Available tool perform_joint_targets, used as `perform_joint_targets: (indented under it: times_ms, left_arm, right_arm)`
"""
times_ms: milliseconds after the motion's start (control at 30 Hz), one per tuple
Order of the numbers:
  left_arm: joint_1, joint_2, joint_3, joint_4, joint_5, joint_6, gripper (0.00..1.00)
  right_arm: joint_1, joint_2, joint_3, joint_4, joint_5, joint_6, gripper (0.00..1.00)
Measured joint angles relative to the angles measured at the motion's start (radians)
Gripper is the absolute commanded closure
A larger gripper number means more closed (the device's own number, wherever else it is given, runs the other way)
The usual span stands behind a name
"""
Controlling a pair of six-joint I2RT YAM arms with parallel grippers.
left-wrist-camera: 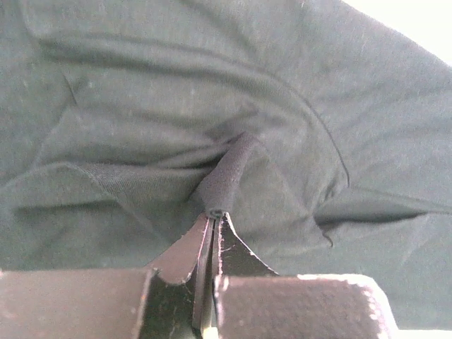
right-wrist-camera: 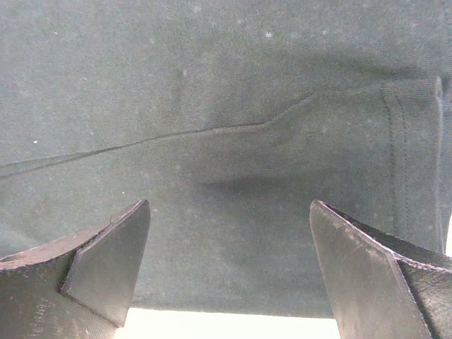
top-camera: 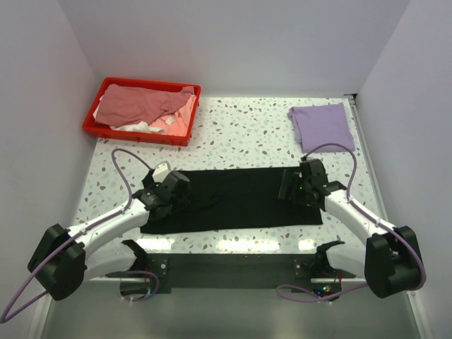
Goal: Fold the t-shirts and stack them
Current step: Fold the tshirt
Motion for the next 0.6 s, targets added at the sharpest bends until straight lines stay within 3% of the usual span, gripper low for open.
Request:
perform_joint_targets:
  times_ms: [600]
  left_arm:
    - [0.048, 0.103, 0.093, 0.093, -0.113, 0.156, 1.00]
  right_arm:
    - [0.000, -0.030, 0.005, -0.015, 0.029, -0.018, 0.01]
